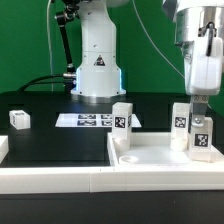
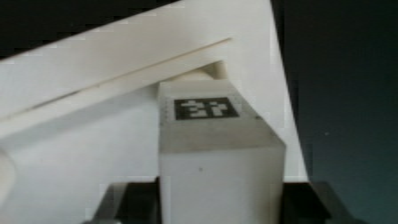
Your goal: Assemble square table
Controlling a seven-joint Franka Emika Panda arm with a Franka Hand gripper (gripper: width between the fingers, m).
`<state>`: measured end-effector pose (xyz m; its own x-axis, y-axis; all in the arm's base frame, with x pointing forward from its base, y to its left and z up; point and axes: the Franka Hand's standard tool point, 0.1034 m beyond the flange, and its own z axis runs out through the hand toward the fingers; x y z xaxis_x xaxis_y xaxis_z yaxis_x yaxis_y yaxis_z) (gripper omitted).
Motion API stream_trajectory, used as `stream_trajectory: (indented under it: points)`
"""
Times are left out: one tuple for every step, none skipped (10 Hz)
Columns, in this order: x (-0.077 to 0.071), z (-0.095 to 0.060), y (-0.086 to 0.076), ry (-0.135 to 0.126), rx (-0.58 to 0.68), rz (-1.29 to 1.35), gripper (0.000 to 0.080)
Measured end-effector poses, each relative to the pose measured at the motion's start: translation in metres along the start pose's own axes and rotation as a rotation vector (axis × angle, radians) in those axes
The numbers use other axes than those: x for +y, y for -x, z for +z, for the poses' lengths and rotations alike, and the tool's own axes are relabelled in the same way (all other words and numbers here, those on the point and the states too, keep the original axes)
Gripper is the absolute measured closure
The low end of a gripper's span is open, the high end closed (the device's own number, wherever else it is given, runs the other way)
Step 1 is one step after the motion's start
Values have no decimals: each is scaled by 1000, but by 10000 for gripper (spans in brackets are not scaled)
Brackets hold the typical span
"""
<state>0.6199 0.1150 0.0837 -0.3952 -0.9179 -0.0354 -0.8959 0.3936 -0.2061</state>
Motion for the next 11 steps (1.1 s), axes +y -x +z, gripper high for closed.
stream_trajectory:
  points:
    - [0,0,0,3,-10,20,506]
    - [0,0,0,3,-12,25,506]
    - [0,0,1,2,-12,24,506]
    - [0,0,1,1,-12,24,506]
    - [1,1,1,2,-10,19,405]
    - [1,2,1,2,-9,-24,405]
    - [1,2,0,4,-8,-56,267]
    - [1,2,-1,5,-6,-90,187]
    - [1,2,0,5,-2,-207,157]
    - [1,1,1,10,1,-332,157]
    - [2,1,3,10,-1,-399,152]
